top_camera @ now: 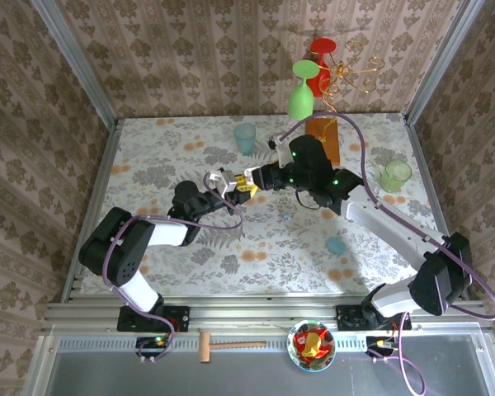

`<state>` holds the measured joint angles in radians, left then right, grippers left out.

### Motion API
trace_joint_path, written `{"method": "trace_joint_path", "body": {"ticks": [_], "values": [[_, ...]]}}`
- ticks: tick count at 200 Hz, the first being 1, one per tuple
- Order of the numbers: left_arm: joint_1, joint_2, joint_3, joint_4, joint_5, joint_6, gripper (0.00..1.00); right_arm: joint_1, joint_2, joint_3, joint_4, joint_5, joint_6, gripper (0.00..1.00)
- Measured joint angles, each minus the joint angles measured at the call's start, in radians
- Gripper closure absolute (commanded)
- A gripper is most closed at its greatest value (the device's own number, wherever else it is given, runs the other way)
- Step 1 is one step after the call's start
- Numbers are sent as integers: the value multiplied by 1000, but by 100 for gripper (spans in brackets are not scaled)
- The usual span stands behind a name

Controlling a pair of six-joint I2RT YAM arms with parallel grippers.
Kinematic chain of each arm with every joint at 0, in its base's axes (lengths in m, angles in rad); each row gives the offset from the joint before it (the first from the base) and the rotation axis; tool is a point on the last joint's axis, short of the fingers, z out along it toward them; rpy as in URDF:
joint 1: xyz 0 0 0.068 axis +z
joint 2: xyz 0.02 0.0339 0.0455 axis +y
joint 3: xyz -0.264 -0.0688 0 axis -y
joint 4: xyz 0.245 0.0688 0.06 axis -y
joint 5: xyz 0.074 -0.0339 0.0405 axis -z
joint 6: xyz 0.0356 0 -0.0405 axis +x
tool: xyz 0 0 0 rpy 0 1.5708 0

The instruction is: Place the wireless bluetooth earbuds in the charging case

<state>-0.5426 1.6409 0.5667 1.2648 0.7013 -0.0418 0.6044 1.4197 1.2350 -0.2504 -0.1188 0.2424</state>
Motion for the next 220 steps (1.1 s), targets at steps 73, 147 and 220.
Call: {"method": "trace_joint_path", "body": {"ticks": [73, 147, 220], "values": [[0, -11, -26, 0, 63, 183, 100, -24, 121, 187, -157, -19, 51, 28], [-2, -27, -40, -8, 57, 217, 100, -26, 194, 273, -358, -19, 35, 25], [2, -59, -40, -2, 43, 139, 100, -28, -52, 68, -291, -73, -183, 29]]}}
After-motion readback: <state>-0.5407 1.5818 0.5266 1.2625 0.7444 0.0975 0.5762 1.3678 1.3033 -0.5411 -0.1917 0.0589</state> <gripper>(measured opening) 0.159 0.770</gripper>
